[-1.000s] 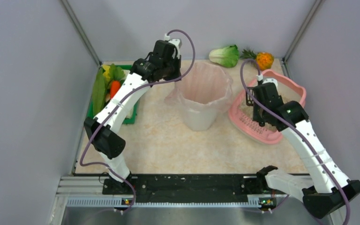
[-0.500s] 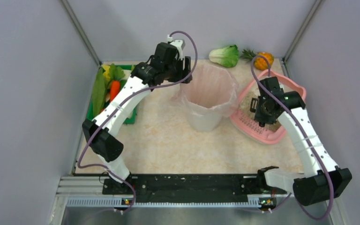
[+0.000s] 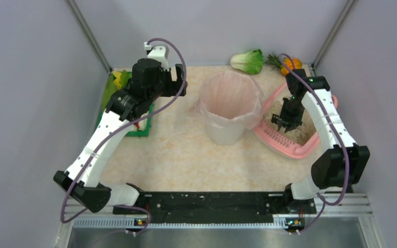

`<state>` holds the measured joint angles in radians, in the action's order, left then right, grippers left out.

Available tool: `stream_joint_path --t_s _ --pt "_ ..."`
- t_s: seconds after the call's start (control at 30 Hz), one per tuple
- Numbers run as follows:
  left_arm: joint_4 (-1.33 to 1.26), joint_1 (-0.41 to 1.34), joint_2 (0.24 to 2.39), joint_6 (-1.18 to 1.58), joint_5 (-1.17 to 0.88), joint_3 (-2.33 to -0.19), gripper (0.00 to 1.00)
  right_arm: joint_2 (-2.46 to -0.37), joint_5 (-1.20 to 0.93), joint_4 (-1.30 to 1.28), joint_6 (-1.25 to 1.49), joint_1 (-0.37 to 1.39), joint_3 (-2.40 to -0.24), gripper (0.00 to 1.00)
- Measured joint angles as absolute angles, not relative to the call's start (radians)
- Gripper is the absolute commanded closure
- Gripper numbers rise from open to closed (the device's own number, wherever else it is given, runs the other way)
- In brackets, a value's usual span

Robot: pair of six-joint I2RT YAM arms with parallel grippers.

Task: Clean the litter box

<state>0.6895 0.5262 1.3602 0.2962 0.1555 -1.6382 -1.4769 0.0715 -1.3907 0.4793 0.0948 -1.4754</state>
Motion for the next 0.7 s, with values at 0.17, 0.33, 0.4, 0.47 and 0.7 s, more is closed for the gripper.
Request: stream_joint_path --t_s 0.17,0.33,0.4,0.47,0.7 --pt "0.697 0.526 1.288 0.296 0.242 -1.558 0.03 -1.514 0.042 -1.439 0.472 0.089 -1.520 1.00" --pt "0.719 0.526 1.271 0.286 0.318 -1.515 0.02 -1.524 0.007 -1.468 0.471 0.088 -1.526 1.00" --pt "0.720 0.526 1.271 0.284 0.336 -1.510 0.01 -1.542 -0.007 -1.470 0.465 0.088 -1.526 1.00" --pt "0.719 0.526 1.264 0.282 0.349 -1.503 0.01 -1.557 -0.022 -1.468 0.462 0.081 -1.526 1.00" --pt "0.720 0.526 1.232 0.277 0.369 -1.474 0.01 -1.615 -0.090 -1.430 0.437 -0.006 -1.505 1.00"
